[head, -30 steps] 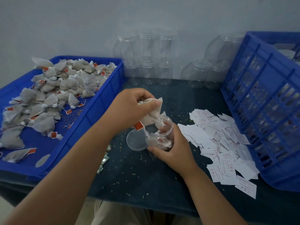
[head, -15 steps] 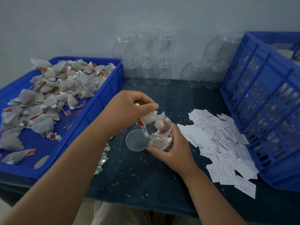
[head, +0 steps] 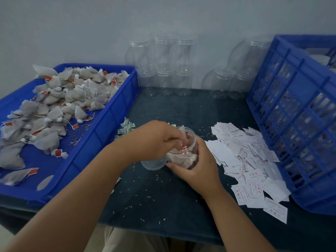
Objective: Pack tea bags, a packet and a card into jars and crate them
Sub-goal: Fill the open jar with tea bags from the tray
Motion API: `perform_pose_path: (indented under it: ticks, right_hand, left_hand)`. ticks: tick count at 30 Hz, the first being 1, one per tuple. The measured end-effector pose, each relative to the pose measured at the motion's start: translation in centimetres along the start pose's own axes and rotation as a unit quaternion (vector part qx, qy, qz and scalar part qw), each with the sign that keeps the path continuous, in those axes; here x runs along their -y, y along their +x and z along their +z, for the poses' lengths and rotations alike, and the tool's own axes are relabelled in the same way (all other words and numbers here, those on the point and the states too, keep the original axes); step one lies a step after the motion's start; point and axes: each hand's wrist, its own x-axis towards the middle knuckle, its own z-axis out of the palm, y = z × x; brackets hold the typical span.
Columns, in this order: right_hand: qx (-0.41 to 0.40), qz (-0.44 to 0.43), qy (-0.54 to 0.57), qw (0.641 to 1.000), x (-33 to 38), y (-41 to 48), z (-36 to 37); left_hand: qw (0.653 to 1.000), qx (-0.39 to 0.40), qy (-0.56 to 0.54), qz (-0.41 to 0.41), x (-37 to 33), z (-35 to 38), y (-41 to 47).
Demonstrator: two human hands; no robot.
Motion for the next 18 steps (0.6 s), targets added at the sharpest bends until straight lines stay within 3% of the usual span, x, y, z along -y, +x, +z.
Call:
perform_pose_path:
  ticks: [3,5,9,13,16,18]
  right_hand:
    - [-0.017,0.001,-0.004,1.000,0.1,0.0,-0.2]
    - [-0.029,0.006,-0.009,1.000,-0.1,0.0,-0.3]
    - [-0.059,0.020,-0.007,0.998,-0.5,0.5,-0.8]
    - [-0.059,0.022,0.005,0.998,-0.6,0.7,-0.7]
    - [-0.056,0.024,0.005,0.998,-0.7,0.7,-0.7]
    - [-0.053,0.023,-0.001,0.998,-0.9,0.8,-0.8]
  left_hand:
    - [0.966,-0.171,-0.188,-0.046,1.0,0.5,2.0]
    - [0.944,-0.226,-0.210,-0.114,2.2,1.2,4.1]
    - [0.947,-0.119,-0.226,-0.197,4.2,4.0,7.6]
    - [0.983,-0.041,-0.021,-0.176,5.5,6.2,9.3]
    - [0.986,-0.063,0.037,-0.149,5.6,6.6,9.4]
    - [0.977,-0.133,-0.049,-0.159,5.6,6.0,8.9]
